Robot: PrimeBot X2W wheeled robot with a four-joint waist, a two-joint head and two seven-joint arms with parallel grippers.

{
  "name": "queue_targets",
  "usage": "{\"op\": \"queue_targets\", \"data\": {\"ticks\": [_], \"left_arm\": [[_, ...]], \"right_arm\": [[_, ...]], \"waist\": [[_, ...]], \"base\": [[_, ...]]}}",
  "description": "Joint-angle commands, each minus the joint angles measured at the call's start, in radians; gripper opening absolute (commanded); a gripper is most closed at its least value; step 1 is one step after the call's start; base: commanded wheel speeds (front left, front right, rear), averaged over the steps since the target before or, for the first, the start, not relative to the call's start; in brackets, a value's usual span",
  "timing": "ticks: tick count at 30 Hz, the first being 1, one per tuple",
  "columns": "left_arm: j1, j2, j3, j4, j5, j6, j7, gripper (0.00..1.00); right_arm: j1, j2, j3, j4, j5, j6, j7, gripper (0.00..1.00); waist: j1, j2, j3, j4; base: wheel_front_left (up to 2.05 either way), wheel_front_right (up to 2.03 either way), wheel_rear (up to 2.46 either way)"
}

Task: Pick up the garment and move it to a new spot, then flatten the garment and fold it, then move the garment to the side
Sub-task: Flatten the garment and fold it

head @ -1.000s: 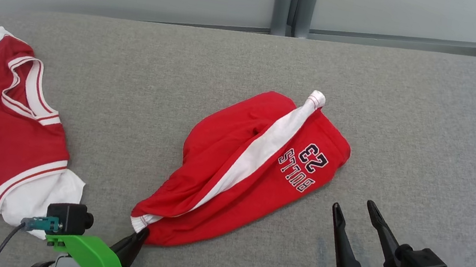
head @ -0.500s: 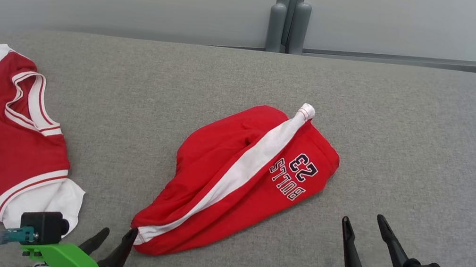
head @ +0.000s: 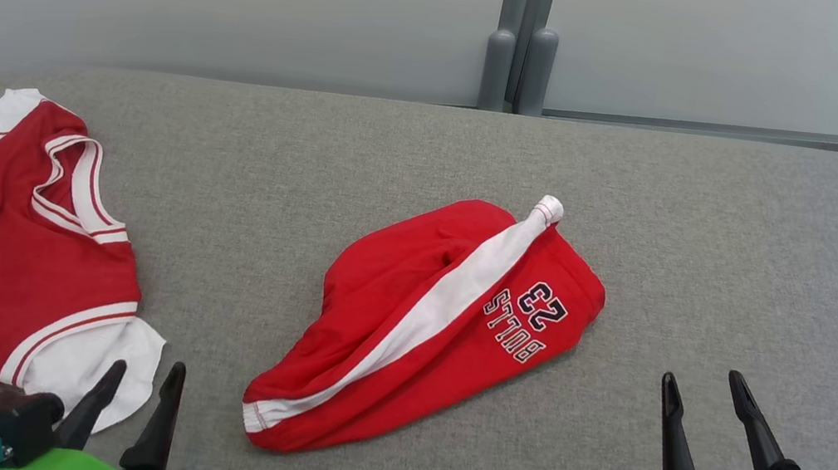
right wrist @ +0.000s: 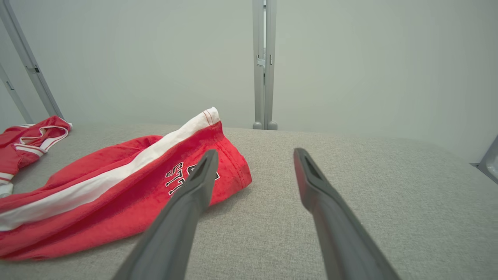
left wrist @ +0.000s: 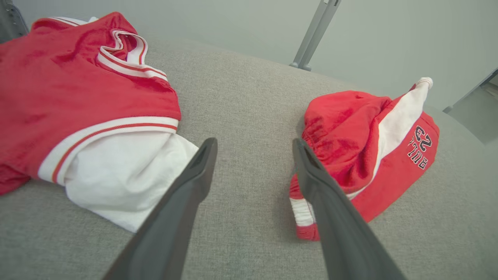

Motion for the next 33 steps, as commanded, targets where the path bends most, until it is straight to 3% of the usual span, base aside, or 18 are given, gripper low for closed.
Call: {"op": "queue_targets", "data": {"ticks": [1,5,12,25,33], "left_arm": [[0.018,0.017,0.001,0.014,0.025,-0.010,-0.021,1.00],[0.021,0.033,0.015,0.088,0.053,-0.024,-0.069,1.00],[0.044,-0.021,0.145,0.145,0.153,-0.033,-0.110,1.00],[0.146,-0.140,0.356,0.168,0.357,-0.241,-0.110,1.00],[0.152,-0.189,0.414,0.199,0.408,-0.293,-0.110,1.00]], "right_arm": [[0.016,-0.007,-0.006,-0.005,-0.007,0.000,-0.003,1.00],[0.016,-0.010,-0.016,-0.003,-0.014,0.000,-0.003,1.00],[0.026,-0.008,-0.030,0.019,-0.028,0.000,-0.003,1.00],[0.036,-0.020,-0.069,0.087,-0.052,0.000,-0.003,1.00],[0.040,-0.012,-0.091,0.087,-0.059,0.000,-0.003,1.00]], "waist": [[0.0000,0.0120,-0.003,0.003],[0.0000,0.0120,-0.011,0.008],[0.0000,0.0120,-0.022,0.015],[0.0000,0.0120,-0.033,0.014],[0.0000,0.0120,-0.033,0.015]], "base": [[0.00,0.00,0.00],[0.00,0.00,0.00],[0.00,0.00,0.00],[0.00,0.00,0.00],[0.00,0.00,0.00]]}}
